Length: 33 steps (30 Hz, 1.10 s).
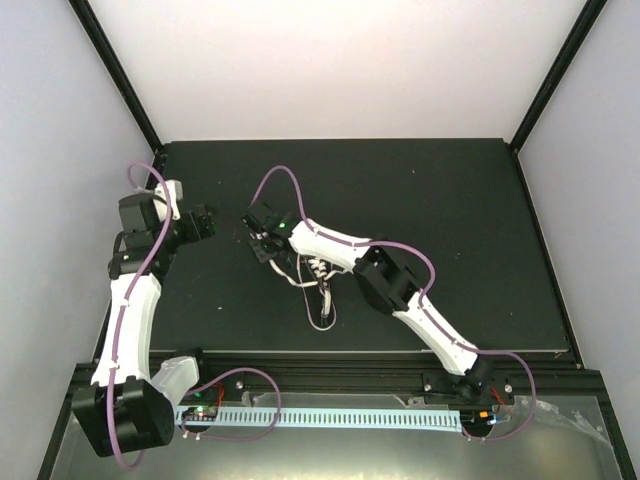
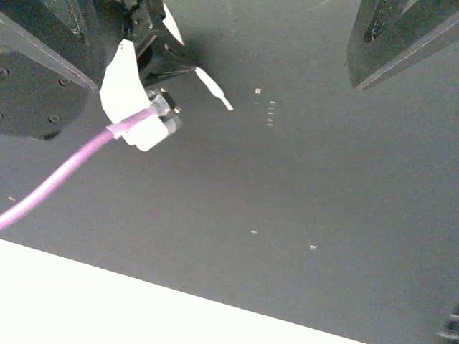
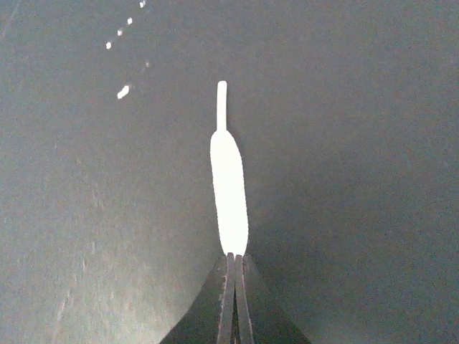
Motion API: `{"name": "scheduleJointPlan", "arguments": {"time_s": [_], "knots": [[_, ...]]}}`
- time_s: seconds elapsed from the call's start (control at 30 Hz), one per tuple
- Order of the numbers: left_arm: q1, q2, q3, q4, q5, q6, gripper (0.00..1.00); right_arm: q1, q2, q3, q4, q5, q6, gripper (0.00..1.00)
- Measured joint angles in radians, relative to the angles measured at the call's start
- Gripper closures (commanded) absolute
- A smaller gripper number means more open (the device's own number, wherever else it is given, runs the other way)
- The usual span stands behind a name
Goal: Tie the shoes
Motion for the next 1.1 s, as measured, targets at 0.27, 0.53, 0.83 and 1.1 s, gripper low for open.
{"name": "scheduleJointPlan", "arguments": {"time_s": [0.27,0.53,0.83,1.1], "knots": [[-0.174,-0.014,-0.126,0.159,0.195,-0.043,0.15,-0.078,-0.358,-0.354,0.066,-0.13,0.009,0.98],[-0.443,-0.017,-0.281,0.491,0.296,-0.159,0.35,-0.161,-0.871,-0.747,0.267,-0.227,0.135,0.98],[-0.615,0.194,-0.294,0.778,0.386,-0.198,0.49,-0.166,-0.991,-1.039,0.391,-0.313,0.335,0.98],[-0.694,0.272,-0.294,0.857,0.401,-0.234,0.35,-0.171,-1.101,-1.057,0.403,-0.255,0.397,0.98]]}}
